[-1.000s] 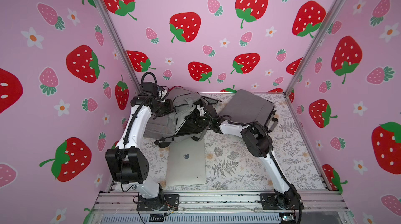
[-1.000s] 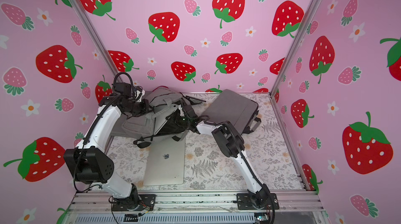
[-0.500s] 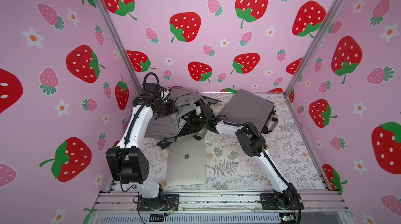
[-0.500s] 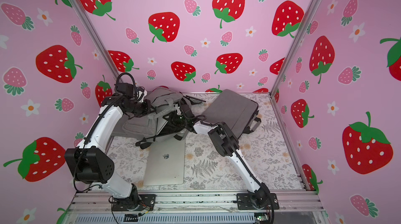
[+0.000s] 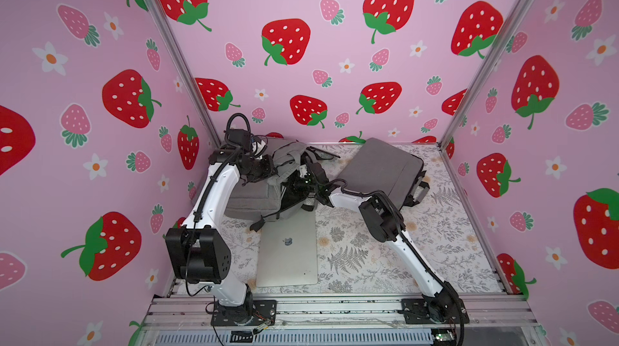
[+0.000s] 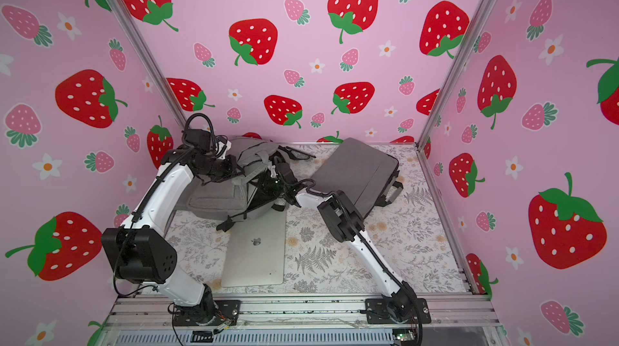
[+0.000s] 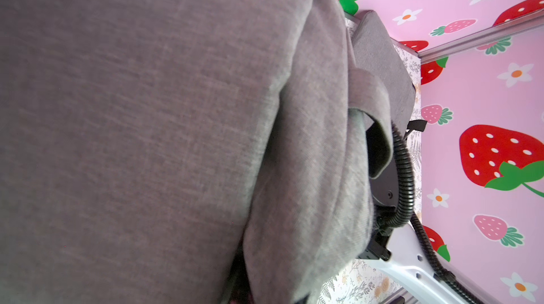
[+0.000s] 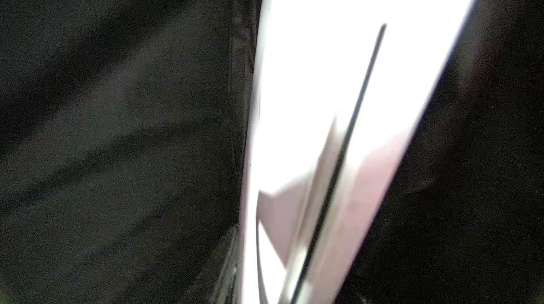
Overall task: Open the zippered laptop bag and take out the laptop
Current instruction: Take out the laptop from the zippered laptop bag.
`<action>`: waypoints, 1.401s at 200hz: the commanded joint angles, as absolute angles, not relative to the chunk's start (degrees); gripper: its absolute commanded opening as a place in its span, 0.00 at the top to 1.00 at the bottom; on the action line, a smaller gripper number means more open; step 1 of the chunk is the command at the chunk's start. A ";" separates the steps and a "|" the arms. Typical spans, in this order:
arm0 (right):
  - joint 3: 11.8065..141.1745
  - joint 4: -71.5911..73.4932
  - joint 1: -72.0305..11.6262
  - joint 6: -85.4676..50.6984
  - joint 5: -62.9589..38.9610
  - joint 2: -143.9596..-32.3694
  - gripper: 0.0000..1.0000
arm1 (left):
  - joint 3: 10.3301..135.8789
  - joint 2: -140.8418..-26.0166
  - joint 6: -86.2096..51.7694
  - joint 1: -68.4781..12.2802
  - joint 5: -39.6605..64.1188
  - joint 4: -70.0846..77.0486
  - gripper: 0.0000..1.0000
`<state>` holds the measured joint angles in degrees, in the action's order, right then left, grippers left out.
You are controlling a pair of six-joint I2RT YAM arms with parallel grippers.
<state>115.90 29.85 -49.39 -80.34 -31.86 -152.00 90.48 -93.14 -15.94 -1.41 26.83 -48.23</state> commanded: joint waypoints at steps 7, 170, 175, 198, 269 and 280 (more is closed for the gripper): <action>116.95 32.00 -51.42 -80.53 -33.37 -151.68 0.62 | 93.83 -91.70 -14.42 -3.69 35.69 -46.40 1.00; 97.11 11.27 -49.25 -64.47 -31.86 -129.19 0.37 | 91.55 -89.42 -11.69 -4.05 33.23 -47.64 1.00; 96.88 9.91 -49.09 -64.06 -31.35 -128.72 0.37 | 91.59 -89.37 -11.60 -4.11 33.18 -47.72 1.00; 94.78 7.92 -48.89 -61.01 -29.10 -126.07 0.35 | 91.54 -89.03 -11.42 -4.12 33.11 -47.90 1.00; 93.84 5.35 -49.00 -64.67 -25.38 -124.68 0.31 | 91.28 -88.94 -11.73 -4.13 33.99 -47.19 1.00; 94.50 5.75 -49.14 -66.49 -25.74 -126.35 0.30 | 91.39 -89.09 -11.97 -4.13 34.34 -46.90 1.00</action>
